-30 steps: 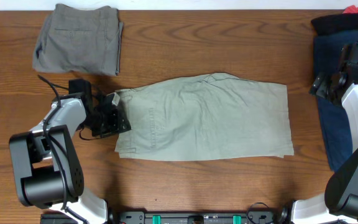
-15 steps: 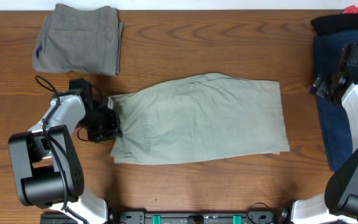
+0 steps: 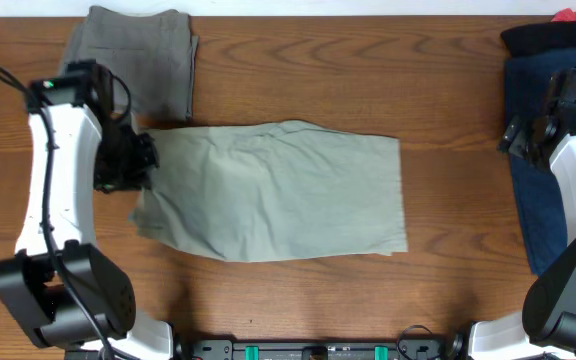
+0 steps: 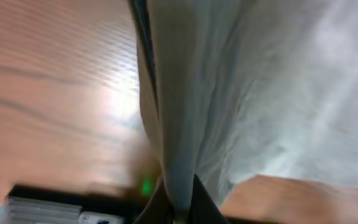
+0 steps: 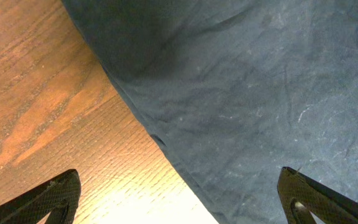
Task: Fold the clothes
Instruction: 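Lift the left edge and fold it rightward over the shorts, then lower the folded edge onto the shorts and release the left gripper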
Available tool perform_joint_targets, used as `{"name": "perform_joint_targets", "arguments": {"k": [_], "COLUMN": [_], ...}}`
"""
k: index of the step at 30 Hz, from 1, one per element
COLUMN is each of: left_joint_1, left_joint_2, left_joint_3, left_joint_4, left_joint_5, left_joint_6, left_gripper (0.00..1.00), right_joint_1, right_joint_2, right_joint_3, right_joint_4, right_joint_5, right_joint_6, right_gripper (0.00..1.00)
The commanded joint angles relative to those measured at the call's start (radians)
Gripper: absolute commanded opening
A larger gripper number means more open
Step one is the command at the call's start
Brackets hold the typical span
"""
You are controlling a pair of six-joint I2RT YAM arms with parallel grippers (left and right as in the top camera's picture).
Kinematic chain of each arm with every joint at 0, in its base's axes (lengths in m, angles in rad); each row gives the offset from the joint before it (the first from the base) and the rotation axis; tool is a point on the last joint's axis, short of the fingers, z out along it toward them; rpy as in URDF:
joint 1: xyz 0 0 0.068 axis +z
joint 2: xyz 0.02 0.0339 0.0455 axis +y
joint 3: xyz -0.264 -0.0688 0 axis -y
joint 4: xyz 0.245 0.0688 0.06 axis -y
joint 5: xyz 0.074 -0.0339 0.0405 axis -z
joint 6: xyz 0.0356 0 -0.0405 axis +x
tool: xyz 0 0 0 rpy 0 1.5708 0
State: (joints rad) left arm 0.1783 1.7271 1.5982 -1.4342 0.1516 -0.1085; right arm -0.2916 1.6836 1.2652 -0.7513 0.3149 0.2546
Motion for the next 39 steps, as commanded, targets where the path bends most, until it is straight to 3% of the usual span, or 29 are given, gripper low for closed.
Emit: {"name": "perform_joint_targets", "arguments": {"k": [1,7,14,25,32,39], "left_joint_1": [-0.003,-0.075,-0.285,-0.53,-0.594,-0.634], "left_joint_2": [-0.034,-0.056,-0.061,-0.06,-0.06,-0.06], "left_joint_3": [0.144,0.339,0.362,0.309,0.193,0.028], "left_joint_4": [-0.077,-0.193,-0.188,-0.007,0.076,0.253], "left_joint_5": [-0.034,-0.033,-0.033,-0.033,-0.032,0.016], "left_joint_6": [-0.01,-0.01,-0.036,-0.161,-0.182,-0.185], "left_gripper": [0.06,0.06,0.06,0.06,0.06,0.06], "right_joint_1": [-0.003,-0.003,-0.003,-0.003,-0.003,-0.003], "right_joint_2": [-0.01,-0.01,-0.01,-0.01,-0.01,-0.01], "right_joint_3": [-0.001,-0.001,-0.001,-0.001,-0.001,-0.001], "right_joint_4": [-0.001,-0.001,-0.001,-0.001,-0.001,-0.001], "right_joint_5": [0.018,0.018,0.018,0.018,0.018,0.018], "right_joint_6": [-0.009,-0.009,-0.009,-0.009,-0.009,-0.009], "right_gripper": [0.99,0.99,0.99,0.99,0.99,0.99]}}
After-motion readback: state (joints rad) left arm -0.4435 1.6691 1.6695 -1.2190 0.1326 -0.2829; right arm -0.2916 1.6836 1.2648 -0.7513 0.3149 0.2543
